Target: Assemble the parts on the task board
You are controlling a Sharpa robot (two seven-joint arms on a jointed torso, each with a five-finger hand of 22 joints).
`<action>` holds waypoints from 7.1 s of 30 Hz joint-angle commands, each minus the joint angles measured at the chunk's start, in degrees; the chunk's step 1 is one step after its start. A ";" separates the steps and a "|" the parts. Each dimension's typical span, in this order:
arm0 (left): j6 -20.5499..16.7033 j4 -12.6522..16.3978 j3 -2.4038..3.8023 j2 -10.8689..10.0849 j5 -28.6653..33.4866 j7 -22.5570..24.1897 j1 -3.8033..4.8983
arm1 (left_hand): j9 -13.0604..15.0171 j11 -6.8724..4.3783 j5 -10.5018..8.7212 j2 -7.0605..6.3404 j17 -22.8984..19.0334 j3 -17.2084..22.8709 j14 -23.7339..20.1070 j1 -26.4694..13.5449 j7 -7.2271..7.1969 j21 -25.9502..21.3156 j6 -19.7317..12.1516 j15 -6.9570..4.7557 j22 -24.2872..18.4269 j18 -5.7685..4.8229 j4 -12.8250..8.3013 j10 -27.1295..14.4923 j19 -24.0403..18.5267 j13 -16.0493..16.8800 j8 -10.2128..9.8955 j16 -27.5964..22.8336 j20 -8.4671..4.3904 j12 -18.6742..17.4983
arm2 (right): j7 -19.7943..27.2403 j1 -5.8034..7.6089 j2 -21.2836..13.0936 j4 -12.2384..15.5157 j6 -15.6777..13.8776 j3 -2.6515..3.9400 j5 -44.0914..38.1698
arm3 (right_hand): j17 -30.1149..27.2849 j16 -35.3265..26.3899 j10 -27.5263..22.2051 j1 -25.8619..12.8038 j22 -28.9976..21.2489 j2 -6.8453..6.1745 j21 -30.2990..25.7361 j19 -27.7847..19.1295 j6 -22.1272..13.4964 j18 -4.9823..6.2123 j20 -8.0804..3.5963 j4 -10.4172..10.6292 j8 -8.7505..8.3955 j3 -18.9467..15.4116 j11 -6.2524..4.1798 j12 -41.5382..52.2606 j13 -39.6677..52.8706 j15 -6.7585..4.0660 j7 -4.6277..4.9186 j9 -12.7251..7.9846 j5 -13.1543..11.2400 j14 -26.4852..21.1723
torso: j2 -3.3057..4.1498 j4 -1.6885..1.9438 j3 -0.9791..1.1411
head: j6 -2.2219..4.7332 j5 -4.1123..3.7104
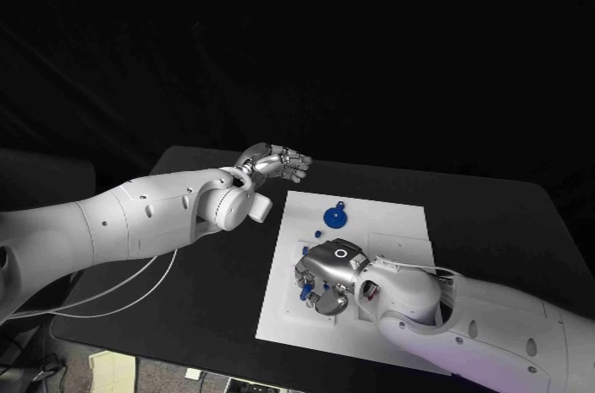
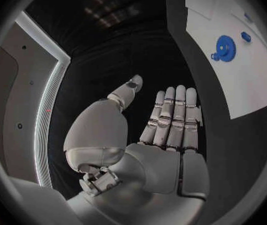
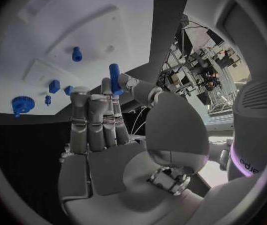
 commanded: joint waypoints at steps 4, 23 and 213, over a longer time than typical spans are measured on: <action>0.77 0.07 0.04 -0.03 0.28 0.36 0.08 | -0.07 0.38 0.03 0.27 0.10 -0.05 -0.12 -0.37 0.02 -0.26 -0.39 0.28 0.07 0.65 0.34 -0.19 -0.14 -0.08 0.20 -0.39 0.40 0.01 | -0.14 -0.45 0.26 -0.54 2.41 -0.15 -2.33 | -0.10 0.25 0.24 -0.06 1.06 0.63 0.34 0.10 0.34 3.97 -0.09 -0.51 0.07 -0.05 -0.01 -0.03 0.11 -0.38 0.03 1.00 0.36 0.16 | 0.03 -0.01 0.08 | -0.27 0.21; 0.74 0.04 0.04 -0.20 0.28 0.31 0.08 | -0.09 0.40 0.03 0.21 0.17 -0.05 -0.13 -0.34 0.03 -0.32 -0.46 0.30 0.12 0.65 0.35 -0.22 -0.16 -0.16 0.20 -0.48 0.41 0.00 | -0.87 -0.82 0.20 -1.10 3.54 -0.50 -3.60 | -0.12 0.28 0.31 -0.28 1.07 0.81 0.41 0.06 0.39 3.97 -0.10 -0.88 0.01 0.00 -0.02 -0.10 0.24 -0.39 0.03 1.06 0.36 0.17 | 0.00 -0.07 0.08 | -0.51 0.28; 4.79 0.02 -0.48 0.03 0.37 0.89 -0.44 | -0.19 0.53 -0.40 -2.70 1.17 -4.15 -3.55 -7.03 -0.08 -4.15 -2.59 1.93 1.31 0.34 3.43 -0.63 -5.02 -1.03 0.51 -4.24 2.09 -0.04 | -22.32 2.54 -18.87 1.19 11.50 -2.79 46.73 | 8.55 8.88 -9.76 -18.87 1.13 5.44 8.70 1.68 -3.86 3.97 -2.34 4.96 -4.94 -9.85 -2.98 53.42 50.06 -3.02 -0.22 9.83 0.37 1.20 | -0.65 -0.30 0.08 | -1.19 -6.65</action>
